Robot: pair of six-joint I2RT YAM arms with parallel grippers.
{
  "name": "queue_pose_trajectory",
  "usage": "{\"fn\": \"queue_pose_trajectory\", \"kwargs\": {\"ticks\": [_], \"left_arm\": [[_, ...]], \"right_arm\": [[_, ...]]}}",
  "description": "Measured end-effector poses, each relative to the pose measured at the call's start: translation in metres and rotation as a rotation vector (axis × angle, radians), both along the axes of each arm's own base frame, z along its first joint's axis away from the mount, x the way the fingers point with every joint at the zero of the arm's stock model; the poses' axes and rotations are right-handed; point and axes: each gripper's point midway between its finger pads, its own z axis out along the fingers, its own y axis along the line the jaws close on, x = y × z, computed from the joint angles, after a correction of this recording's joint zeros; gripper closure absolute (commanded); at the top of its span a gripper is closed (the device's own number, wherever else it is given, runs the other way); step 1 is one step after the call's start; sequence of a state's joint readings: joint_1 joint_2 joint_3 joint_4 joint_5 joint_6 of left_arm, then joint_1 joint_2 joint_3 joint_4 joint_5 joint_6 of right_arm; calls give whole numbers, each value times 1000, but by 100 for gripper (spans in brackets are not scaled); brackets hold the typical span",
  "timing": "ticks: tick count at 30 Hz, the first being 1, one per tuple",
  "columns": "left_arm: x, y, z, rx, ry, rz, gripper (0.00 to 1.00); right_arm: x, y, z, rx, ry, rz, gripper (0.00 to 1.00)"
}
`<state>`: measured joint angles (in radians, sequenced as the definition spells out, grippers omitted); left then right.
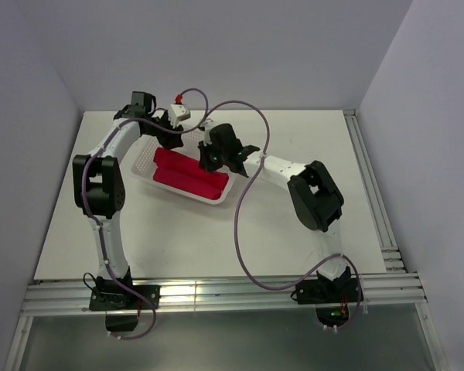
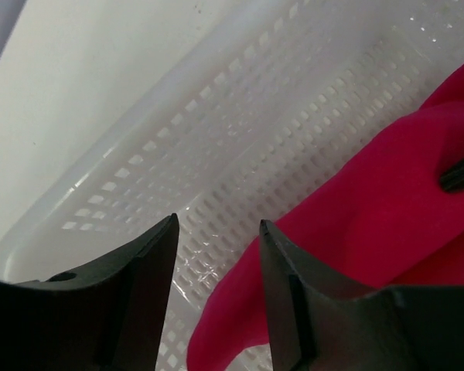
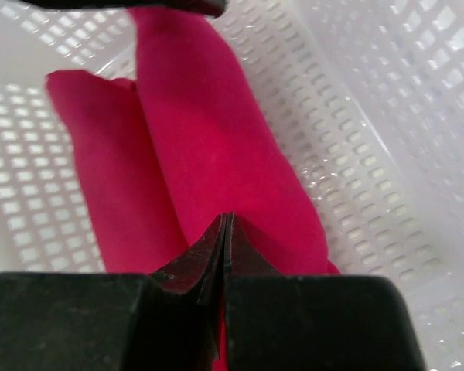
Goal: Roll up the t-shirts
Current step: Place the rolled tshirt into the container
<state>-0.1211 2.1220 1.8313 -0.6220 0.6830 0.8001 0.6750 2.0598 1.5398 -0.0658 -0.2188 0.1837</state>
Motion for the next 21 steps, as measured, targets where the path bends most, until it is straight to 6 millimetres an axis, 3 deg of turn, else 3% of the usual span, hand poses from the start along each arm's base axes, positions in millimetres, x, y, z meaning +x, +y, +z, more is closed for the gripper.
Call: {"fn": "queue_pose_trajectory", "kwargs": {"ticks": [5, 11, 21], "left_arm": [[-6, 5, -22, 0, 50, 33, 52], [-23, 13, -65, 29, 114, 84, 53], [-43, 30, -58, 48, 92, 147, 51]], "right_arm": [[4, -1, -9, -49, -11, -74, 100], [-1, -1, -17, -82, -19, -119, 100], [-16, 3, -25, -104, -30, -125, 100]]}}
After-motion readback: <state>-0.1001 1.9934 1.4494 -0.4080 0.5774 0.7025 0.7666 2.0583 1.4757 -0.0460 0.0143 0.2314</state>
